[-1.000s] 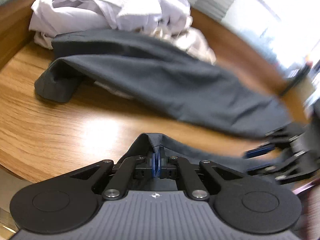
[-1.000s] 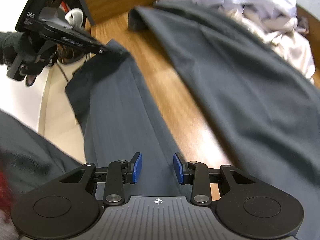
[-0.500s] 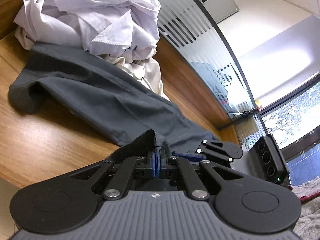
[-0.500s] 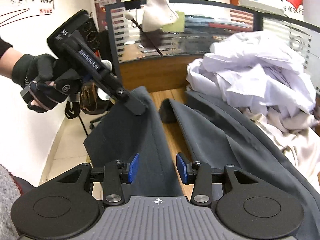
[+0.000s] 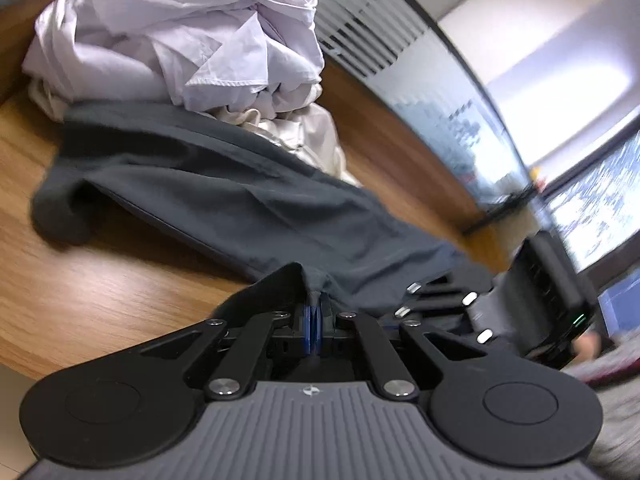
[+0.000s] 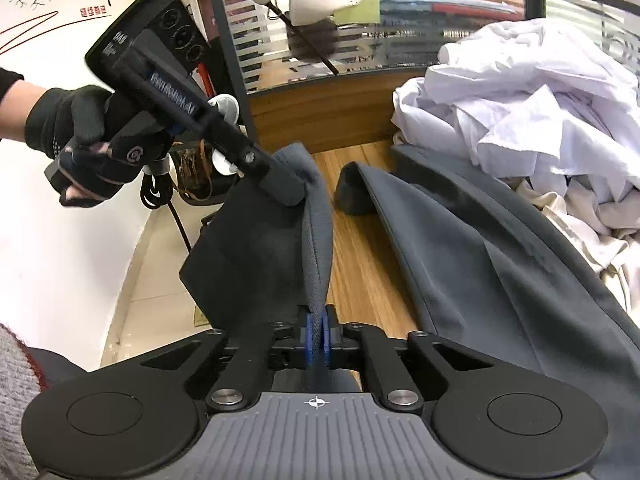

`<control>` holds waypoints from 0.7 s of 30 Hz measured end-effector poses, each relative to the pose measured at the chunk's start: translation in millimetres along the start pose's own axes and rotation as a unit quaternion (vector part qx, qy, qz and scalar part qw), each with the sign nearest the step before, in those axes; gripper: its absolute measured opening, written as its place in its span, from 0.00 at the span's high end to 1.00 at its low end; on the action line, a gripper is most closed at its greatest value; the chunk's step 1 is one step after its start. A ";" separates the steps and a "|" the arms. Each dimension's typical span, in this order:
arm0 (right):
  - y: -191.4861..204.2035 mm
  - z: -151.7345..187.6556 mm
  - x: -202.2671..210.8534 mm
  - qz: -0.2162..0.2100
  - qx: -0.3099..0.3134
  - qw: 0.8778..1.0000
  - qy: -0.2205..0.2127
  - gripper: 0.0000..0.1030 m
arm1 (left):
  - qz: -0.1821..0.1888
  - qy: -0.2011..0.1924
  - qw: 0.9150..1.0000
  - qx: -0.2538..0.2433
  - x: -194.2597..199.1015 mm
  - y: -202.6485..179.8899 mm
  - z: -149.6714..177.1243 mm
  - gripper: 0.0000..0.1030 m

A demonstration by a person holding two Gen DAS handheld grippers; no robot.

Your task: Fold clothes

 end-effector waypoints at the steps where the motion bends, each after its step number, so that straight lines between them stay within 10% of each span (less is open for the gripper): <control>1: 0.4 -0.5 -0.7 0.010 0.004 1.000 0.005 0.94 | -0.024 0.006 0.999 -0.025 0.5 -1.8 0.4 0.89; 6: 3.7 -2.3 -3.8 0.040 0.036 0.998 0.030 0.94 | -0.088 0.012 0.984 -0.156 10.1 -24.7 -2.3 0.56; 15: 16.7 -5.3 -8.4 0.049 0.084 0.994 0.056 0.94 | -0.091 0.058 0.911 -0.399 -16.5 -71.8 -3.2 0.54; 21: 29.0 -4.1 -8.5 0.048 0.122 0.989 0.069 0.94 | -0.045 0.111 0.823 -0.555 -47.9 -86.5 2.6 0.54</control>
Point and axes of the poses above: each gripper's, at about its wrist camera, not at the fingertips, and x roughly against the way its jaws point, y to its left, z to its underside, the point moved 5 cm from there along -x, roughly the way its jaws point, and after that the axes turned 14 degrees about -x, right-handed, at the moved point
